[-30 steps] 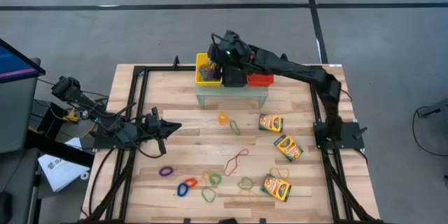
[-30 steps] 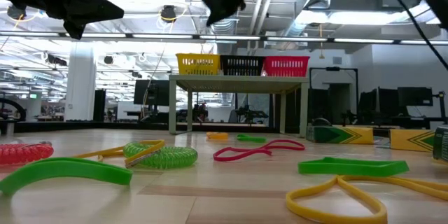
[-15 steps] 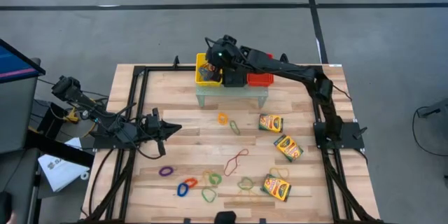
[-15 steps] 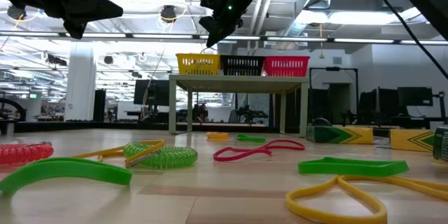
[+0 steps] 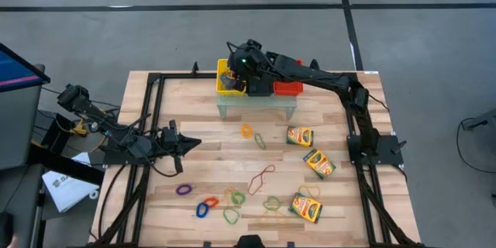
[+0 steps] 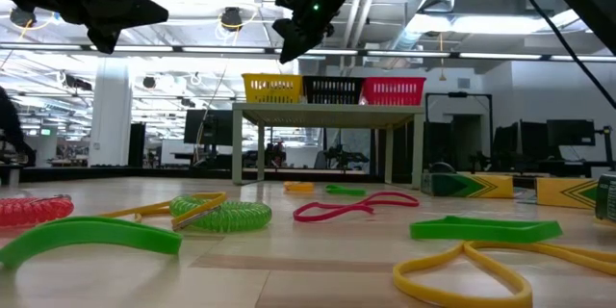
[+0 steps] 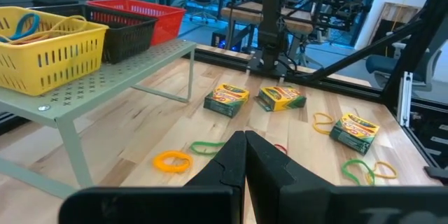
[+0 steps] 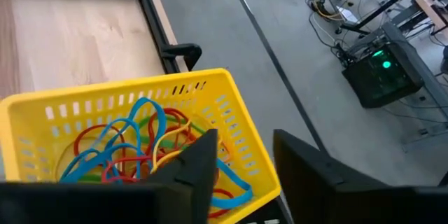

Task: Pick & Place Office Desk Supplies
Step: Put the top small green rubber band into the yellow bin on the shelf, then put the top left big yellow rubber band into the yellow bin on the shelf

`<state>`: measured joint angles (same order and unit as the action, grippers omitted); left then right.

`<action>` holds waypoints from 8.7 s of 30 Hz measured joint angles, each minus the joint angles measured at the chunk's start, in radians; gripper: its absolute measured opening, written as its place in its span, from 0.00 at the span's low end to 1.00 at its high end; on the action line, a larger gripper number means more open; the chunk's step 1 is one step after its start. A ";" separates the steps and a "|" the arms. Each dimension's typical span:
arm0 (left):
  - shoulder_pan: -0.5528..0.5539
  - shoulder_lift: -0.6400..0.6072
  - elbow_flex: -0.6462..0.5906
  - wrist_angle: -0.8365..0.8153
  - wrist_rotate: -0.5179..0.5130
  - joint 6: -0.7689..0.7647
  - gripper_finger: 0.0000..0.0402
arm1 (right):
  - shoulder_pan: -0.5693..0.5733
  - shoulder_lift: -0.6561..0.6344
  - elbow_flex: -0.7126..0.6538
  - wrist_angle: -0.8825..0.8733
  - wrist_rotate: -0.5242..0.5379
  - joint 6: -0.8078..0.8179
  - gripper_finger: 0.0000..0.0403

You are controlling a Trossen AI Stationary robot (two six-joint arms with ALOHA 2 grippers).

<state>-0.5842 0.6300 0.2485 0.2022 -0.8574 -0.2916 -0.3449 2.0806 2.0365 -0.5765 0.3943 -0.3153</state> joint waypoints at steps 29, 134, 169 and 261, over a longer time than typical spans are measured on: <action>0.000 0.000 0.000 0.055 -0.002 -0.012 0.00 | 0.338 -1.136 -0.393 -0.462 0.134 0.380 0.02; 0.531 1.430 0.680 0.308 0.641 0.259 0.52 | 0.803 -2.056 -2.030 0.658 0.261 0.171 0.01; 0.519 1.381 0.677 0.356 0.639 0.158 0.00 | 0.803 -2.056 -2.031 0.653 0.261 0.237 0.01; 0.034 1.075 0.512 -0.063 0.540 -0.037 0.50 | 0.801 -2.053 -2.032 0.653 0.269 0.264 0.01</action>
<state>-0.5503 1.7050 0.7604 0.1394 -0.3178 -0.3283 0.4561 0.0280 0.0045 0.0761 0.6636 -0.0517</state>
